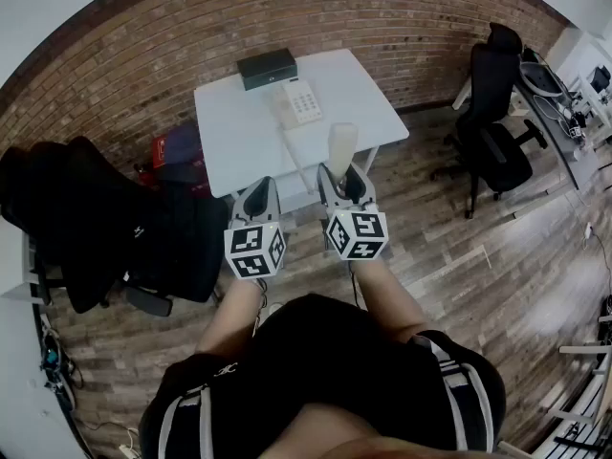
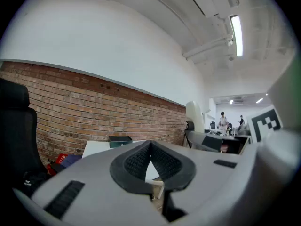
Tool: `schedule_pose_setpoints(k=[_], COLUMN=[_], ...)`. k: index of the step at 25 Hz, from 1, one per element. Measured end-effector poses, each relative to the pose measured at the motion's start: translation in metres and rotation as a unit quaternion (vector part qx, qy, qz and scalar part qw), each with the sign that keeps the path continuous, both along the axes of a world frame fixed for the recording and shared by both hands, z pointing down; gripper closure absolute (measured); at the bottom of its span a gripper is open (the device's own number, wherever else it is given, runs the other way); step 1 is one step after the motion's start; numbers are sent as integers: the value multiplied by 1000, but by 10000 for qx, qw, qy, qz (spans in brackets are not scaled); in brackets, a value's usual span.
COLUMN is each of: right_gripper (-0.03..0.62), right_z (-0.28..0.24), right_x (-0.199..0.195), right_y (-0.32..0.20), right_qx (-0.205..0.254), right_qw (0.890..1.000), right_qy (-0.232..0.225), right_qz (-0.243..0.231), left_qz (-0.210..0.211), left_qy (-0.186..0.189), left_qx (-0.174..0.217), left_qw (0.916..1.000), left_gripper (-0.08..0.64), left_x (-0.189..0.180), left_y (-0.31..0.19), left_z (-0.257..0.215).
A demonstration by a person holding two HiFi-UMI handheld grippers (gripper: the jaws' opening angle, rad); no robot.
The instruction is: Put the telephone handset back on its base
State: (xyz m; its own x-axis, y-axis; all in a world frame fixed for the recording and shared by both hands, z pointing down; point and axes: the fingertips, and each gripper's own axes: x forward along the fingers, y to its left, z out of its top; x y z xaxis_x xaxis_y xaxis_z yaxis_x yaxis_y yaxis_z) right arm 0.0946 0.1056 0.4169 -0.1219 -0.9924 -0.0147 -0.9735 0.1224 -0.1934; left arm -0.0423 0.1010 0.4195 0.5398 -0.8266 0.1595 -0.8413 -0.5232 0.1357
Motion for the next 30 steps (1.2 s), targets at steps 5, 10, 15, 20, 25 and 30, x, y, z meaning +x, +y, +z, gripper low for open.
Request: schedule_pose_setpoints(k=[5, 10, 15, 20, 25, 30], right_gripper=[391, 392, 391, 391, 391, 391], right_z=[-2, -1, -1, -1, 1, 2], right_x=[-8, -19, -25, -43, -53, -71], right_y=[5, 5, 1, -6, -7, -11], right_qx=[-6, -24, 42, 65, 18, 11], right_qw=[10000, 10000, 9999, 9998, 9994, 9984], right_qy=[-35, 6, -111, -33, -11, -11], right_qz=[10, 12, 81, 157, 351, 565], left_qz=[-14, 29, 100, 163, 443, 661], left_qy=[210, 136, 97, 145, 132, 200], left_qx=[-140, -123, -70, -15, 28, 98], left_qw=[9997, 9998, 9999, 9998, 9989, 9976], left_gripper=[558, 558, 558, 558, 558, 558], left_x=[-12, -20, -27, -44, -49, -68], left_y=[3, 3, -1, -12, -18, -28], left_z=[0, 4, 5, 5, 5, 5])
